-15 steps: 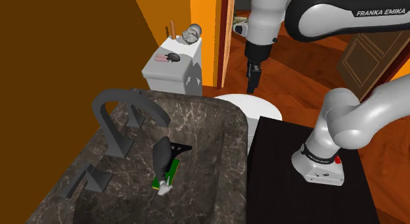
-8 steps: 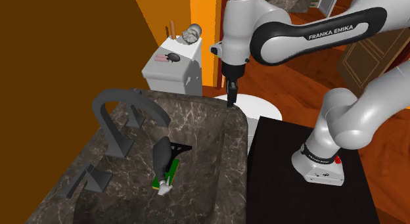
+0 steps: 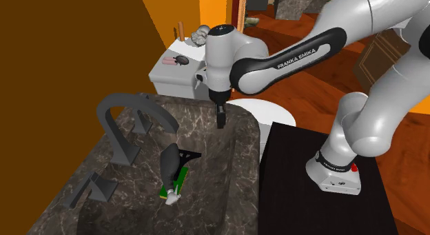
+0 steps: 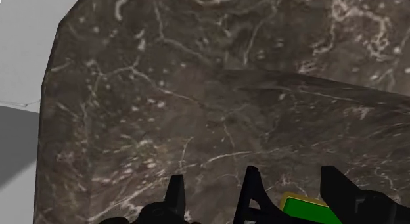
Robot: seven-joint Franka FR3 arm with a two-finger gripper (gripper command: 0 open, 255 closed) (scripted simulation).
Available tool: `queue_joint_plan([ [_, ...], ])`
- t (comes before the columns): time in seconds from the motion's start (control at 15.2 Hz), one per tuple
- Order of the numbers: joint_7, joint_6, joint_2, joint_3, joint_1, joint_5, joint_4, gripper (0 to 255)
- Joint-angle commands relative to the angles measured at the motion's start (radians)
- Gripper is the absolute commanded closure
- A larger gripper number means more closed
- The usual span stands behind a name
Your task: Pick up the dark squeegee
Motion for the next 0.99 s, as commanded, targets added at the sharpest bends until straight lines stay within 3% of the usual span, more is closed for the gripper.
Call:
queue_joint_plan([
  [0.0, -0.005, 0.042, 0.070, 0.011, 0.008, -0.009, 0.026, 0],
  [0.46, -0.024, 0.155, 0.334, 0.035, 0.031, -0.062, 0.163, 0],
  [0.92, -0.037, 0.210, 0.577, 0.044, 0.067, -0.123, 0.336, 0],
])
